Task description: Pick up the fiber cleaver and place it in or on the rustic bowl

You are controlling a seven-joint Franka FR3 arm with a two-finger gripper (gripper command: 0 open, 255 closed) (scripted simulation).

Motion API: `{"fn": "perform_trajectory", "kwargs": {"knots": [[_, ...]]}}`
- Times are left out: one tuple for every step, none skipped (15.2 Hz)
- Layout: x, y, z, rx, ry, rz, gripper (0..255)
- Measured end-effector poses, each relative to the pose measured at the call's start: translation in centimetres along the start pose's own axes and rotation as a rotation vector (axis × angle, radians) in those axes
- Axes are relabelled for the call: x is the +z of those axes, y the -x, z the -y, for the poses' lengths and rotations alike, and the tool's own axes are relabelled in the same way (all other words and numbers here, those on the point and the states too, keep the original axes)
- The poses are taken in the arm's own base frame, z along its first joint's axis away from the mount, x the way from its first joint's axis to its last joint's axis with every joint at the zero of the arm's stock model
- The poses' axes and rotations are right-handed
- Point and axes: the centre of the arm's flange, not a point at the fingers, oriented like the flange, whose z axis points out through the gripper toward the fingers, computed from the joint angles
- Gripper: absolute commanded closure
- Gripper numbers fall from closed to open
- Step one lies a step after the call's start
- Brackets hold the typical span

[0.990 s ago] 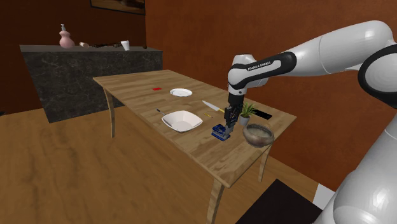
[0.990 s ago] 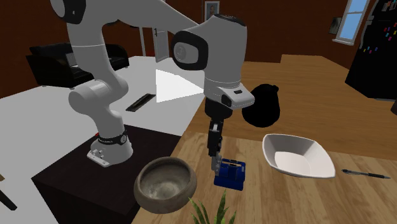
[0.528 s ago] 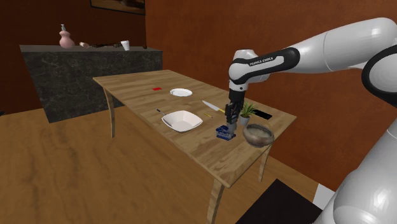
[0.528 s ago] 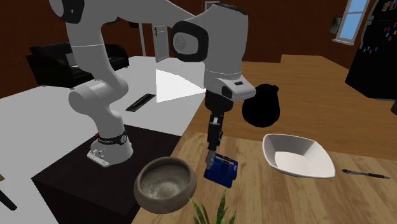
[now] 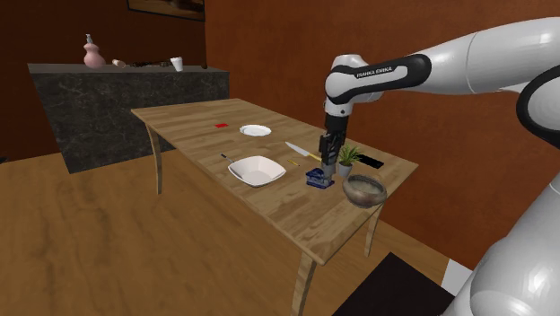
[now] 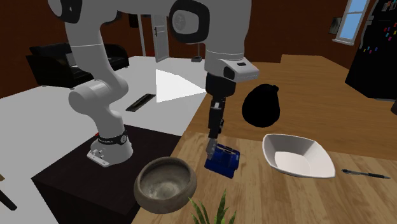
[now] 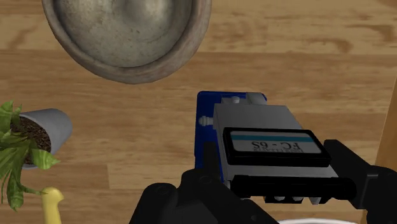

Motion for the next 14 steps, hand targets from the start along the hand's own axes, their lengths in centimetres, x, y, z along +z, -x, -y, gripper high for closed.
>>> {"fn": "perform_trajectory", "kwargs": {"knots": [[-0.4, 0.1, -0.1, 0.0, 0.0, 0.0, 255], [-1.1, 0.2, 0.0, 0.0, 0.0, 0.0, 255], [-1.7, 0.2, 0.1, 0.0, 0.0, 0.0, 255], [-2.2, 0.2, 0.0, 0.0, 0.0, 0.0, 255], [-2.7, 0.2, 0.0, 0.0, 0.0, 0.0, 255], [-3.1, 0.1, 0.0, 0.0, 0.0, 0.0, 255], [-3.6, 0.3, 0.0, 0.0, 0.0, 0.0, 255], [-4.2, 0.3, -0.1, 0.0, 0.0, 0.0, 255], [-4.8, 0.3, 0.0, 0.0, 0.0, 0.0, 255], [-5.3, 0.4, 0.0, 0.0, 0.0, 0.0, 255], [-5.8, 0.4, 0.0, 0.0, 0.0, 0.0, 255], [-6.4, 0.4, 0.2, 0.0, 0.0, 0.0, 255], [-7.0, 0.4, 0.2, 0.0, 0.0, 0.0, 255], [-7.5, 0.5, 0.2, 0.0, 0.0, 0.0, 255]]}}
